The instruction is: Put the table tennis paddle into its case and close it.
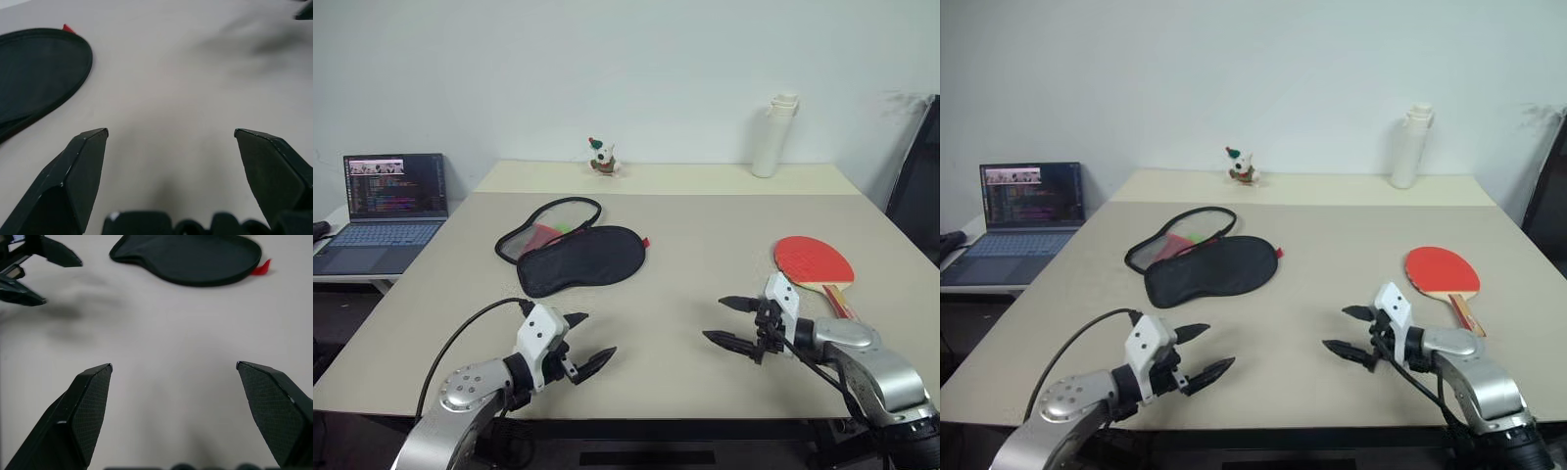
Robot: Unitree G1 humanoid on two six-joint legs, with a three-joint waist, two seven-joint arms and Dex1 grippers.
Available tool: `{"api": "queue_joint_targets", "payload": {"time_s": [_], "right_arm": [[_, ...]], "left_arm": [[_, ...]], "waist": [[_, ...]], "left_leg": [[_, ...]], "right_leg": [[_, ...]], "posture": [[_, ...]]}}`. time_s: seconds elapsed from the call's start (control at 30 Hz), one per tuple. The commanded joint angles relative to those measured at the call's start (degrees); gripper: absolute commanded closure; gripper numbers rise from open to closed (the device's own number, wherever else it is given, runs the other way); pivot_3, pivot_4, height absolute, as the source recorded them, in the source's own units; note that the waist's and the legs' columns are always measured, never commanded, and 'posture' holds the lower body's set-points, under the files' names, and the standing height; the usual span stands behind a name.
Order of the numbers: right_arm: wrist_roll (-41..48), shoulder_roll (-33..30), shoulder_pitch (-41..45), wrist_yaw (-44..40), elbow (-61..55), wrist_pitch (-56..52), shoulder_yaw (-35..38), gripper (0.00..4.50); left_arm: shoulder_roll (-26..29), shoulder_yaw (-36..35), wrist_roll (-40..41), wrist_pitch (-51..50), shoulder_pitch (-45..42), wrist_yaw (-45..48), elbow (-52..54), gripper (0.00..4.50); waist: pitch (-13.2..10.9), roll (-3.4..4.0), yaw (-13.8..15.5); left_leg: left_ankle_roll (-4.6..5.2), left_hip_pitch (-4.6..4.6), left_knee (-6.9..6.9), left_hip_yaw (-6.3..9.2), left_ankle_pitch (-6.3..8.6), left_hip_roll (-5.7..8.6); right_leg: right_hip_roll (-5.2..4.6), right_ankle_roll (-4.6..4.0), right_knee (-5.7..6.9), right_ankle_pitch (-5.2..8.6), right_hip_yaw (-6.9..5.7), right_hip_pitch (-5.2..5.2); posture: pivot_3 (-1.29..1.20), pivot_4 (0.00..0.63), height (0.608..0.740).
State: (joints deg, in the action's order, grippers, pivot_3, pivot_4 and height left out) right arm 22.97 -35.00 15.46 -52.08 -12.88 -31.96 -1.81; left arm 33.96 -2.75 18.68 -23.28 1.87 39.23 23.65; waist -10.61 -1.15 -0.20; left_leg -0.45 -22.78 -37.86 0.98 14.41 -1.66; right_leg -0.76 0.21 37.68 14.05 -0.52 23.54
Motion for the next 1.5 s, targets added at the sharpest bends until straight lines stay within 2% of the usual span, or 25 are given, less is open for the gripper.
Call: {"api": "queue_joint_targets", "payload": {"time_s": [0.03,0.13,0.37,0.5,0.73,1.0,1.27,1.37,1.5], "right_arm": [[0.7,-1.3,0.3,0.3,-2.1,-0.5,1.4,0.04],[0.2,-1.6,-0.3,1.1,-2.4,-0.4,1.0,0.04],[3.5,-1.5,-0.4,5.3,-9.4,-5.3,4.2,0.04],[4.1,0.2,-0.3,8.2,-11.4,-5.9,3.8,0.04],[4.2,2.3,-0.2,10.8,-13.6,-6.3,3.0,0.04],[3.8,2.9,-1.0,12.4,-13.8,-5.5,3.0,0.04],[3.8,3.1,0.4,13.3,-13.4,-4.9,3.5,0.04],[4.1,3.1,0.5,13.7,-13.4,-4.9,4.2,0.00],[4.4,2.9,0.6,13.9,-13.2,-5.0,5.0,0.00]], "left_arm": [[-0.2,-1.7,-1.0,3.3,-1.5,-0.4,-2.5,0.00],[0.0,-1.2,-2.0,6.6,-3.1,0.7,-6.2,0.00],[3.3,-2.3,-1.5,9.9,-15.2,7.3,-21.6,0.00],[6.8,-1.0,-5.3,16.6,-21.4,11.6,-33.6,0.00],[9.3,3.1,-11.5,27.4,-31.4,19.9,-56.3,0.00],[6.9,6.4,-19.2,37.3,-46.0,17.7,-80.2,0.00],[5.2,7.4,-22.7,39.1,-50.0,15.8,-91.3,0.00],[4.9,7.2,-22.9,38.6,-49.9,16.2,-92.8,0.54],[5.0,7.1,-22.9,37.9,-49.4,16.5,-93.8,1.80]], "waist": [[0.0,0.00,0.0],[0.0,0.00,0.0],[0.0,0.00,0.1],[0.0,0.00,-0.1],[0.0,0.00,0.0],[0.0,-0.04,0.1],[0.0,-0.04,0.1],[0.0,-0.03,0.1],[0.1,0.00,0.1]], "left_leg": [[0.00,0.02,0.00,-0.01,0.00,0.00],[0.00,0.05,-0.02,-0.04,0.00,0.01],[0.00,-0.04,-0.01,-0.12,0.00,0.04],[0.00,-0.04,0.03,-0.18,0.01,0.02],[0.01,-0.07,0.01,-0.25,0.00,-0.01],[0.01,-0.12,-0.03,-0.36,0.00,0.07],[0.01,0.01,-0.08,-0.40,0.00,0.08],[0.01,0.23,-0.07,-0.42,0.00,0.04],[0.02,0.45,-0.07,-0.43,0.00,0.03]], "right_leg": [[0.00,0.00,0.01,0.00,0.00,0.00],[0.01,-0.02,0.04,0.01,-0.04,-0.02],[0.31,-0.02,0.04,0.01,-0.08,0.02],[0.37,-0.03,0.02,0.02,-0.05,0.07],[0.41,-0.04,0.09,0.02,-0.09,0.13],[0.42,-0.02,0.14,0.01,-0.13,0.16],[0.45,-0.02,0.32,0.01,-0.14,0.13],[0.46,-0.02,0.34,0.01,-0.13,-0.04],[0.48,-0.02,0.39,0.01,-0.12,-0.20]], "posture": [[0.00,0.150,0.740],[0.00,0.150,0.740],[0.00,0.150,0.740],[0.00,0.150,0.740],[0.00,0.150,0.740],[0.00,0.150,0.740],[0.00,0.150,0.740],[0.00,0.150,0.740],[0.00,0.150,0.740]]}}
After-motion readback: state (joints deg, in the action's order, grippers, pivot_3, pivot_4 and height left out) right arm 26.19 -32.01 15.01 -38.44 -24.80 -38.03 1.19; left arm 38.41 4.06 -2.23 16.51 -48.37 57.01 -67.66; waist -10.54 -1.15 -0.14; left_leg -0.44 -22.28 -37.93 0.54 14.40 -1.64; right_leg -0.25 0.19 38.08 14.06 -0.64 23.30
